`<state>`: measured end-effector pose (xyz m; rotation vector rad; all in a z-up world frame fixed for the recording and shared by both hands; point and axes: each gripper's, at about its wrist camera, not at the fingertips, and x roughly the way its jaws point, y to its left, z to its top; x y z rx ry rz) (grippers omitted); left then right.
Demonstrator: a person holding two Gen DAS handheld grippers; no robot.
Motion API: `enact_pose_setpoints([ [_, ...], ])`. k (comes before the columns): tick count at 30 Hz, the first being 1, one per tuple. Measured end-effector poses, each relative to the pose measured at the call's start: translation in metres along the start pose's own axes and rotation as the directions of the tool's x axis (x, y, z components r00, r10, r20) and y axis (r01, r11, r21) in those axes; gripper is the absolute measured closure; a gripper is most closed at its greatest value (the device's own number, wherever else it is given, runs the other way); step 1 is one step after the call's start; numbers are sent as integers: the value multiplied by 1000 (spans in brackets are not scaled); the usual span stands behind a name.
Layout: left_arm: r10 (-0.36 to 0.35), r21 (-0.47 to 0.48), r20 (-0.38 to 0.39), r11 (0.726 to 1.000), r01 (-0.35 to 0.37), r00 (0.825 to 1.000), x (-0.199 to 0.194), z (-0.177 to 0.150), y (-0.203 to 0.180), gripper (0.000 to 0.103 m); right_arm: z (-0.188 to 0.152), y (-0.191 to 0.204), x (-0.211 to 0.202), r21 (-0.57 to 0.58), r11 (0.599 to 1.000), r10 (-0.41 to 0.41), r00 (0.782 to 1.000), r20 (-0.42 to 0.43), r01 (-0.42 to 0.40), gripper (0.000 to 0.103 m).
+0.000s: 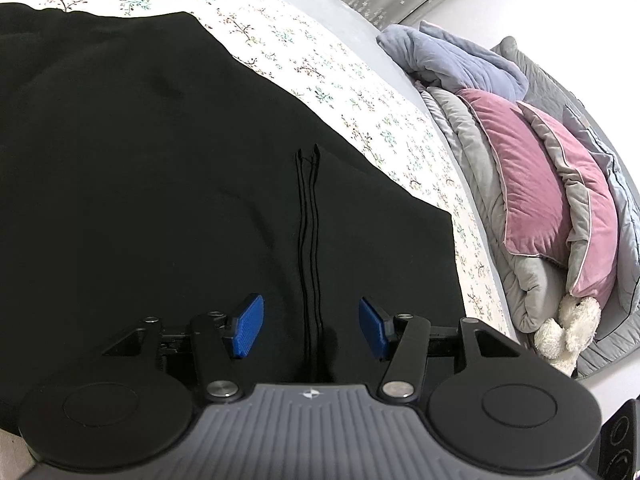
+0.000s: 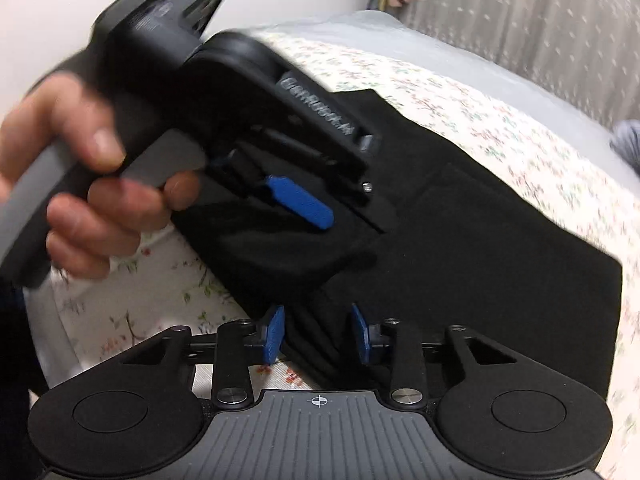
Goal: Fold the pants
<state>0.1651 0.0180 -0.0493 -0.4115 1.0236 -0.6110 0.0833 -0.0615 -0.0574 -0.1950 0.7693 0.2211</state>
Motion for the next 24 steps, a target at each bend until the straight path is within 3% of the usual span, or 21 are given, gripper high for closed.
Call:
enact_pose_setpoints([
  [4,28,26,-19,999,-27,999,2,-1,-2,35,-3,-1,-5,22,1000,-11,1000,9,11,70],
  [8,40,38,-27,999,-39,999,5,0,-7,35,0,-13,-15,92,995,41,998,36,-44,69],
  [15,30,25,-30,999,-30,999,3,-1,-2,35,1,2,3,-31,998,-48,999,-3,48,69],
  [18,23,14,-33,1000,-22,999,3,1,1,35,4,-3,2,10,999,-36,999,0,36,80],
  [19,20,14,-36,1000,-20,999,2,1,3,35,5,-6,0,27,999,-30,1000,7,30,88],
  [24,-28,-27,-45,999,27,999,0,1,8,35,7,-18,-8,102,995,-8,999,41,4,96],
])
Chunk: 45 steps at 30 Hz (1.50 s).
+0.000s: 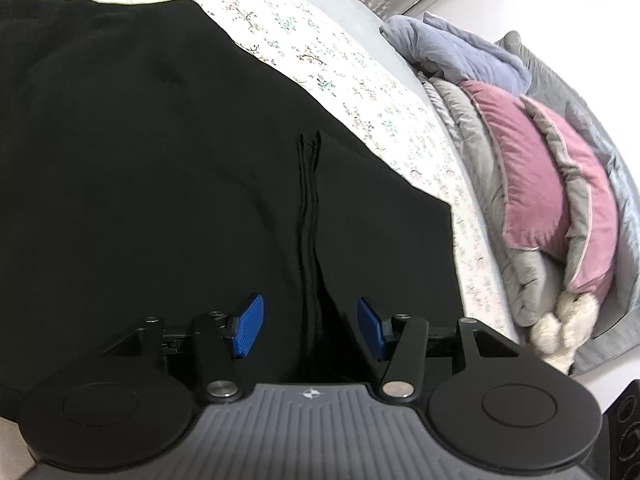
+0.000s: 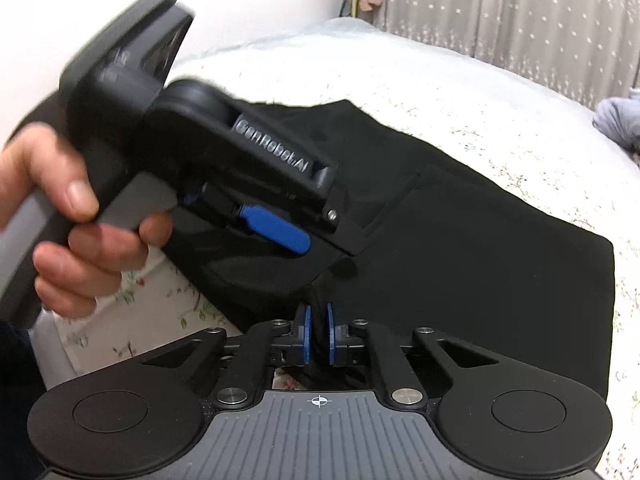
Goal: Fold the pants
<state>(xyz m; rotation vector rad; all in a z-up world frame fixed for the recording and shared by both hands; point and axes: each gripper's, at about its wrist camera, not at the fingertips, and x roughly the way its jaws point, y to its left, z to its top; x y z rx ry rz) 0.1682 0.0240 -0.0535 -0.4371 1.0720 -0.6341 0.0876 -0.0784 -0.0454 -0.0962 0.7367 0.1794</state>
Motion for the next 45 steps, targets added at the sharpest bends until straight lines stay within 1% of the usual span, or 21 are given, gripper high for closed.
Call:
enact_pose_setpoints([
  [2,-55,-37,-17,998,54,998,-1,-1,5,35,2,-6,-6,39,999,17,1000,25,-18,96],
  [5,-140,-113,-38,984,135,989,1,-2,11,33,4,-8,-13,65,998,17,999,51,-20,96],
  [7,-159,-130,-38,980,153,987,0,-3,12,28,5,-8,-14,70,997,15,998,66,-19,96],
  [12,-167,-149,-44,976,159,985,1,-6,10,17,9,-6,-18,74,997,-3,995,97,-5,96],
  [14,-128,-174,-49,978,118,991,-3,-5,12,17,10,-4,-19,68,998,-11,994,107,3,98],
  [17,-165,-228,-25,961,156,986,-11,-2,17,15,13,-5,-25,77,997,-19,991,129,9,98],
  [18,-165,-224,-27,962,154,986,-11,-1,16,15,14,-7,-26,84,996,-17,991,135,5,98],
  [20,-127,-191,-40,975,117,991,-8,-3,13,15,14,-8,-29,89,996,-12,990,141,0,98],
  [22,-101,-178,-61,980,89,993,-2,-7,12,15,14,-6,-26,66,998,-9,992,125,1,98],
  [24,-90,-162,-61,984,79,994,2,-6,9,15,9,0,-19,-16,1000,20,997,72,-19,95],
  [25,-85,-150,-61,986,76,994,2,-6,8,15,5,5,-16,-54,998,17,998,53,-14,92],
  [27,-84,-141,-59,987,75,995,2,-5,8,15,-1,13,-8,-104,995,8,1000,19,-6,92],
  [33,-85,-115,-65,990,77,994,6,-8,4,16,-11,25,4,-171,985,-38,999,6,38,87],
  [34,-79,-103,-67,992,72,995,7,-9,1,20,-11,27,5,-174,984,-35,999,4,36,84],
  [35,-68,-85,-67,994,62,995,10,-9,-4,28,-11,29,7,-177,984,-29,1000,1,29,81],
  [36,-55,-61,-72,997,51,996,11,-10,-6,32,-12,30,7,-179,984,-20,1000,-1,20,75],
  [38,-4,1,-75,1000,5,997,15,-12,-13,55,-8,32,6,-177,984,-2,1000,1,3,67],
  [39,24,23,-74,999,-23,997,17,-12,-15,63,-8,32,7,-170,985,8,1000,0,-8,63],
  [40,44,24,-73,999,-42,996,18,-12,-15,77,-8,31,7,-161,987,16,1000,-2,-16,62],
  [43,40,-14,-60,999,-41,997,18,-10,-11,82,-9,30,8,-147,989,8,1000,-6,-9,62],
  [45,32,-12,-40,999,-33,999,12,-10,-12,82,-7,28,6,-119,993,7,1000,6,-6,62],
])
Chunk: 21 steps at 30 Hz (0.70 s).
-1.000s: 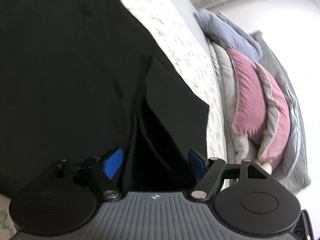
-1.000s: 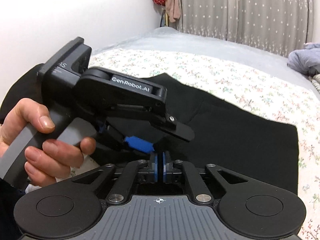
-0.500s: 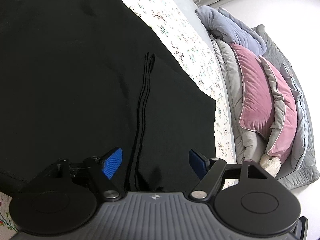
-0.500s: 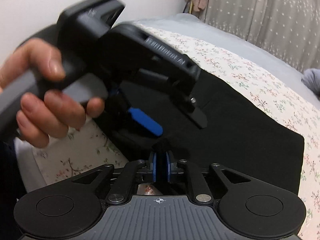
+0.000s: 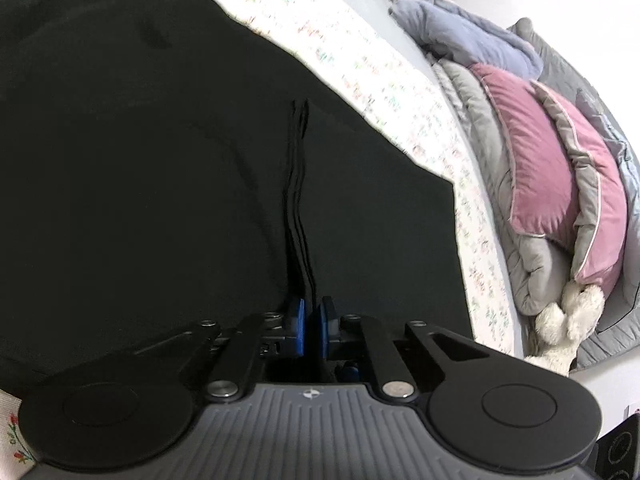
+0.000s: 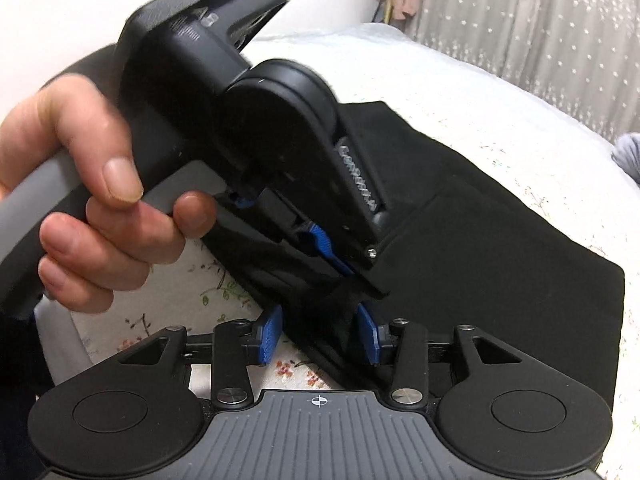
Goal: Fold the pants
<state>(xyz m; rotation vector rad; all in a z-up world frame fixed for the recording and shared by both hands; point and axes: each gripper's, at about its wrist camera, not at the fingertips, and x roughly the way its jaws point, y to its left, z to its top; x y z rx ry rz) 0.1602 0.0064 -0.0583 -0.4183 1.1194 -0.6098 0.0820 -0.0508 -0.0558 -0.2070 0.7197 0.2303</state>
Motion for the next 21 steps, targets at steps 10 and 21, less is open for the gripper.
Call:
enact_pose_setpoints([
  [10,-88,-53,19,995,89,996,-10,7,-3,83,-5,23,0,-99,977,-182,982,58,187,54],
  [21,-111,-141,15,984,112,994,-10,7,8,82,-6,54,26,-158,895,-406,908,101,418,88],
])
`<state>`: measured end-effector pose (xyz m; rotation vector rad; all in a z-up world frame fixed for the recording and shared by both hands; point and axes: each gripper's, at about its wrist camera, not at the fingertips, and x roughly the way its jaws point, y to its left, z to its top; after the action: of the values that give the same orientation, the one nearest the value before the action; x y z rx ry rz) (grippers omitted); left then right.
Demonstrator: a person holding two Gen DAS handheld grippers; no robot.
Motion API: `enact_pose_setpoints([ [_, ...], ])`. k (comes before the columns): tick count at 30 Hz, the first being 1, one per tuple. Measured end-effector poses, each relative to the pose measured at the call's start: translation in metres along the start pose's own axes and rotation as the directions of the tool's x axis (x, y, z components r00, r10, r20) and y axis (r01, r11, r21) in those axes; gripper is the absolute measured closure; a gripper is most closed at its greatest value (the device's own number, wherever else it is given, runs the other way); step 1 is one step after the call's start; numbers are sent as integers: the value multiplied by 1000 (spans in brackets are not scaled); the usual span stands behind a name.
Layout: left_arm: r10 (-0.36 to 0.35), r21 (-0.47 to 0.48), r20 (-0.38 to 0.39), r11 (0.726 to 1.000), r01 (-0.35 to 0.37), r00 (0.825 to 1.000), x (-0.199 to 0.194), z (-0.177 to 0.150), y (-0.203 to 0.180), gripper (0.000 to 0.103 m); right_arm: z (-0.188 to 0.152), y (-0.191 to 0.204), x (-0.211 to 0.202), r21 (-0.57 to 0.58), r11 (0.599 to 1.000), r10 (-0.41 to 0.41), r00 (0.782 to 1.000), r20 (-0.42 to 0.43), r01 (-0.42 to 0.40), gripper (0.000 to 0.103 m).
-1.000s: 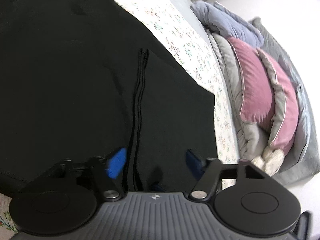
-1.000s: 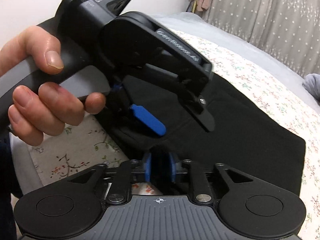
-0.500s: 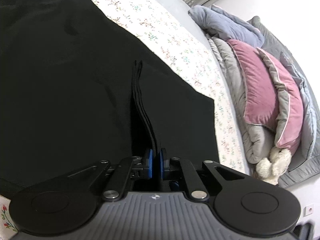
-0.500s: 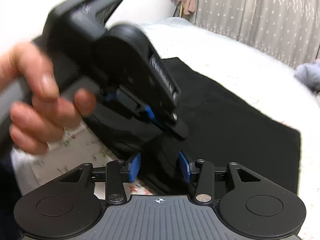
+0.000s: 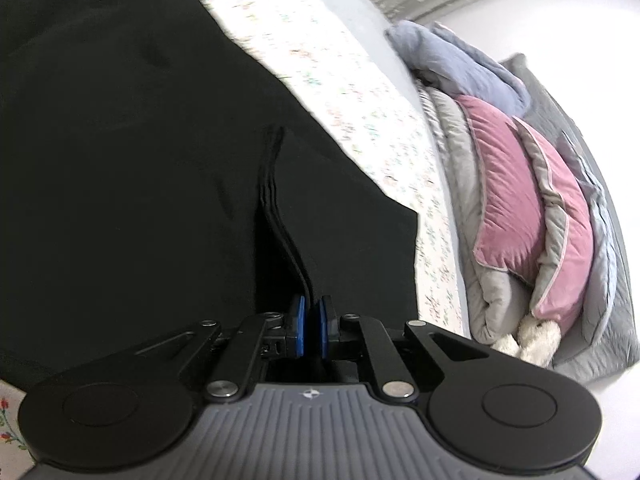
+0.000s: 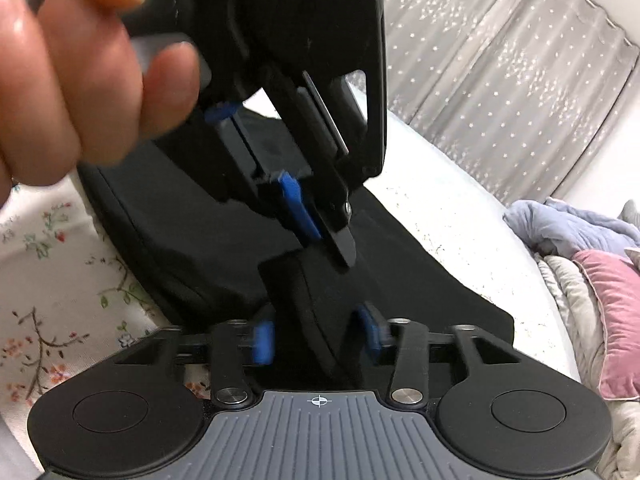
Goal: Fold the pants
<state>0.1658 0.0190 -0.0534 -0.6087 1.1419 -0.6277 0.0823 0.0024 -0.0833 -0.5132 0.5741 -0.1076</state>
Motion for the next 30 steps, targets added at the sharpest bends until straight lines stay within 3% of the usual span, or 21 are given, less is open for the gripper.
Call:
enact_pose_setpoints([
  [1,-10,-29,-7,1000,10,1000,0,1,5,79,0,-1,0,18,1000,15,1000,-1,-15,99],
  [3,-30,-103,-20,994,28,999,0,4,16,67,3,-4,-3,42,999,27,1000,14,-28,100],
  [5,-26,-155,-14,988,24,1000,-3,6,24,35,5,-6,-8,38,999,3,999,35,-4,100],
  [7,5,-164,12,986,-3,1000,-7,8,26,29,7,-7,-11,49,999,3,999,41,-5,100],
  [14,-23,-112,-16,994,21,1000,2,7,20,19,11,-16,-20,80,997,15,999,52,-19,100],
  [25,-53,-52,5,997,53,999,16,7,12,18,8,-18,-14,86,996,29,997,67,-35,100],
  [28,-16,-3,33,1000,16,999,18,9,8,24,5,-17,-11,69,997,39,997,66,-44,100],
  [30,5,31,48,1000,-7,999,21,13,6,37,4,-16,-10,47,998,44,997,67,-48,100],
])
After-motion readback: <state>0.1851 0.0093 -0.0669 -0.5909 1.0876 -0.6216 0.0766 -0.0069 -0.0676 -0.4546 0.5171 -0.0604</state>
